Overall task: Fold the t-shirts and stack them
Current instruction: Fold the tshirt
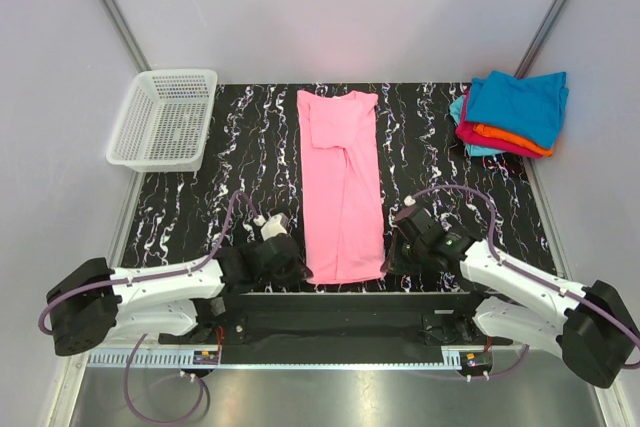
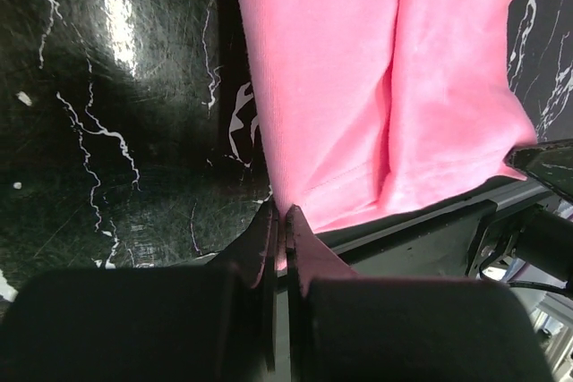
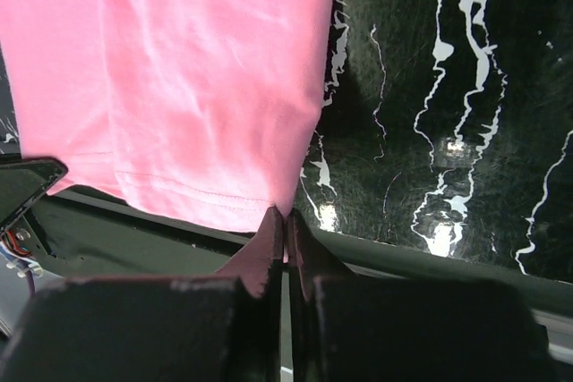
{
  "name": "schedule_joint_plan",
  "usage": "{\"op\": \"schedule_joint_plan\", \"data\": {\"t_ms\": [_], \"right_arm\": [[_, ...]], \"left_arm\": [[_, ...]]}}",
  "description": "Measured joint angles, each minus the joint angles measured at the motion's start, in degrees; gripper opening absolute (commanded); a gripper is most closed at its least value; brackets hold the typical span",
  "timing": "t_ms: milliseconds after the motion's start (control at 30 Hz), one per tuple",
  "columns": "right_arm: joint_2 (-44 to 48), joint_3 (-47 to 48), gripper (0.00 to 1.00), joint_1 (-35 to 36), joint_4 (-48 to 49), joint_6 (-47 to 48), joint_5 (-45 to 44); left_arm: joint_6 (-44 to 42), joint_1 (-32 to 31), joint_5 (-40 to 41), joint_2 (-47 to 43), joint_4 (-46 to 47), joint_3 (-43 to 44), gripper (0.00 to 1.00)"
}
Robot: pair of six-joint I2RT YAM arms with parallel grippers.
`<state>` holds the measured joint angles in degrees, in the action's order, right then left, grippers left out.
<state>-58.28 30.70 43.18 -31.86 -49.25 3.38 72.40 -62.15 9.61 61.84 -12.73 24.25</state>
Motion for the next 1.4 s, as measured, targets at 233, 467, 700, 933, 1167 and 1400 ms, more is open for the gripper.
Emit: {"op": "schedule_joint_plan", "data": {"t_ms": [233, 467, 700, 933, 1167, 1400], "right_arm": [[-0.3, 7.9, 0.00, 0.0, -4.3, 3.1, -4.0], [-7.8, 16.5, 0.00, 0.0, -5.2, 8.4, -8.6], [-18.0, 26.8, 0.00, -1.0, -6.3, 16.3, -13.5], [-27.7, 36.8, 0.00, -10.1, -2.7, 24.1, -13.7], [-42.2, 49.7, 0.00, -17.3, 1.4, 31.1, -9.7], [-58.8, 65.1, 0.11, -20.8, 2.6, 35.9, -5.0]], "left_arm": [[-2.0, -0.1, 4.4, -0.7, -5.5, 5.0, 0.00], [-6.3, 1.2, 10.4, 1.5, -9.8, 15.7, 0.00], [-11.4, 8.8, 12.4, 6.8, -10.8, 23.1, 0.00], [-17.2, 18.0, 11.7, 15.2, -9.8, 31.8, 0.00], [-22.3, 25.9, 7.4, 27.9, -6.3, 41.2, 0.00], [-25.9, 33.5, 1.6, 41.7, -3.0, 50.3, 0.00]]}}
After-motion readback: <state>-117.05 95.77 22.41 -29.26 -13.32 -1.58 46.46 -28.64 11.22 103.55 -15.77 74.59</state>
